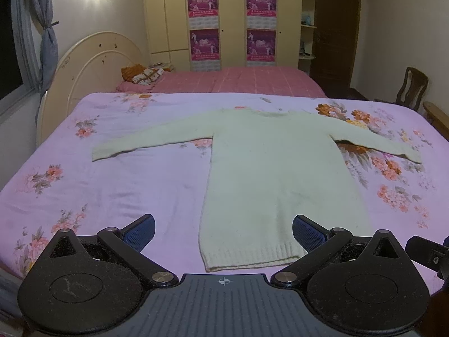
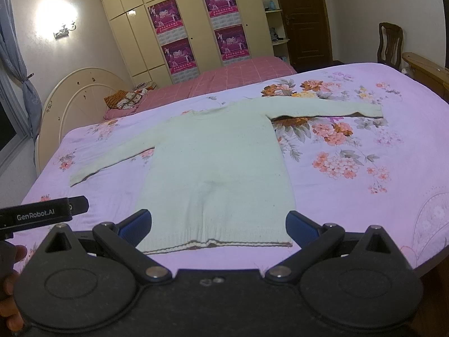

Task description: Fold small clothes

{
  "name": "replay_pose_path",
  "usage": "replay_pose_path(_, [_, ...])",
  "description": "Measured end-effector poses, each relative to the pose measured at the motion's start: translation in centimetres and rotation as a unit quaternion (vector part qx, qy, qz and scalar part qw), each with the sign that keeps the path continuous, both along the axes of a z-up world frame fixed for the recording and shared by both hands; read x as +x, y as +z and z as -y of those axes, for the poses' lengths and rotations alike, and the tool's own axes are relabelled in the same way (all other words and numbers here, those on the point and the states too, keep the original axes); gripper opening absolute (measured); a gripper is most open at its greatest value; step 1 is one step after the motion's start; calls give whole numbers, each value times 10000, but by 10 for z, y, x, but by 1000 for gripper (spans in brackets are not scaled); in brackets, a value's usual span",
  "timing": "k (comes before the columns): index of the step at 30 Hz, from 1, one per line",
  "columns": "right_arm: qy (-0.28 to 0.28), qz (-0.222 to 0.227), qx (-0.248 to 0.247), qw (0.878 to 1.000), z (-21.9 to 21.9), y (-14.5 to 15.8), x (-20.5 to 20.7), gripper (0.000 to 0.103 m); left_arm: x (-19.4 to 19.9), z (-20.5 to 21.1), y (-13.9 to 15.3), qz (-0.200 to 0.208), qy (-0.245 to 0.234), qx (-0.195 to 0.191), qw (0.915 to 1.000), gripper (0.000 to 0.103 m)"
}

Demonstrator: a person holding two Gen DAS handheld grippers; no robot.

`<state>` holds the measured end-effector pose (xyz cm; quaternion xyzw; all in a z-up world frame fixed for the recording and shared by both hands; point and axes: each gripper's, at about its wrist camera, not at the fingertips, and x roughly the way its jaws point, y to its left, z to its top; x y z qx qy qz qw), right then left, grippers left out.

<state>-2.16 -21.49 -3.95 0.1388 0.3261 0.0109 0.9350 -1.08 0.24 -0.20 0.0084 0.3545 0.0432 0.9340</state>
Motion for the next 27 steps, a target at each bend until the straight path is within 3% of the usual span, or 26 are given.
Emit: replay_pose_path(27, [11,-49,13,10000,6,2,5,102,15,7,-4,-123,46,-40,9999,103])
